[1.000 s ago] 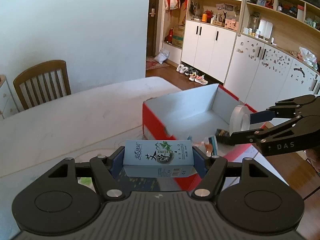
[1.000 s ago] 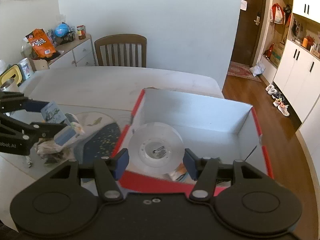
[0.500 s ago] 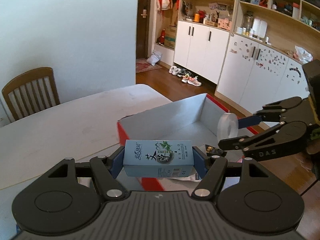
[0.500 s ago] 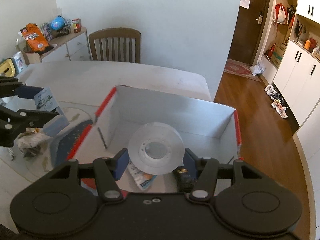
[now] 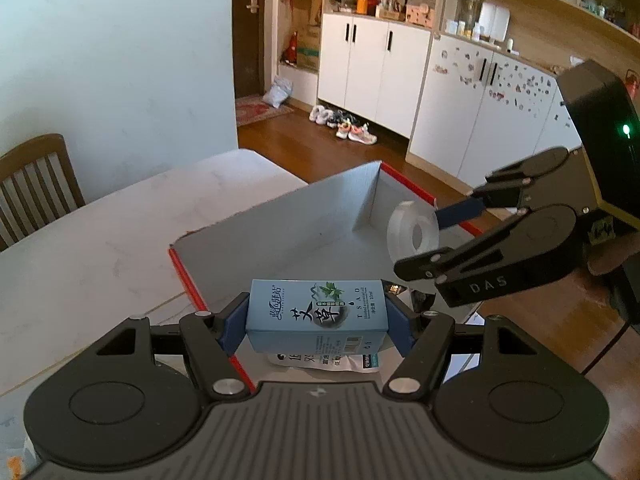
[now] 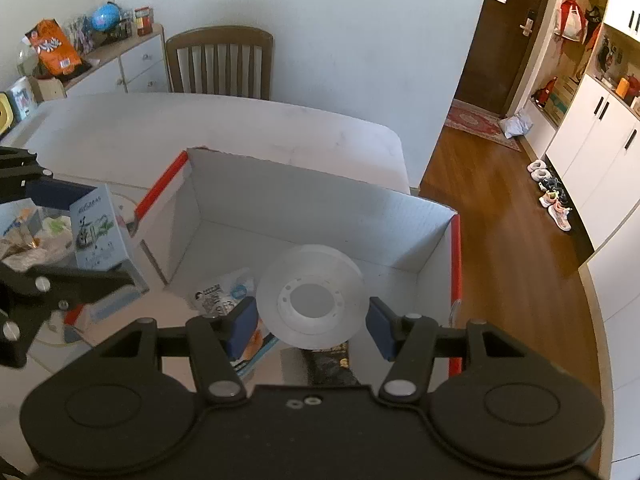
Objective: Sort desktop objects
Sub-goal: 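Lower the drink box with left tool while right tool lowers tape roll, open both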
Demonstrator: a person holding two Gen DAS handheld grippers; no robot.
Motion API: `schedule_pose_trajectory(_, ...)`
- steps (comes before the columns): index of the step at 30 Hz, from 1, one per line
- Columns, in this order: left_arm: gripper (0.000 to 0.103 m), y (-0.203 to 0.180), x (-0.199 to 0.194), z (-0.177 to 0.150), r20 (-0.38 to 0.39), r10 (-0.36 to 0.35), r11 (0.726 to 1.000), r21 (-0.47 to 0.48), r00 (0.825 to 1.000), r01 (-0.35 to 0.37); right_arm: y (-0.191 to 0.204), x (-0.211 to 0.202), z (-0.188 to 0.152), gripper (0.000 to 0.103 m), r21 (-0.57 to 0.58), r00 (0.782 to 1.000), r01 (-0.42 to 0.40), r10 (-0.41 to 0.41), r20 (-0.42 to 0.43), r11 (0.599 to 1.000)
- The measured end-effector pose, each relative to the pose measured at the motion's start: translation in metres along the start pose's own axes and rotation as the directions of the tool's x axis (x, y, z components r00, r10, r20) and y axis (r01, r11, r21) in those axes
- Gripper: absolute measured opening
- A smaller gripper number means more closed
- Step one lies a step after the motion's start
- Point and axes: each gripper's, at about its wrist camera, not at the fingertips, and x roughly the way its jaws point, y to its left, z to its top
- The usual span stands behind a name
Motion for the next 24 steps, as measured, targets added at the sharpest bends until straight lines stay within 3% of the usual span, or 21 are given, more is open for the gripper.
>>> schedule_pose_trajectory(24,0.070,-0.007,0.079,0.004,-0.154,0.009,0.999,0.040,0.988,-0.003,-0.016,0.089,0.022,0.058,-0.011,0.983,-0.032,0.030,-0.179,0.999)
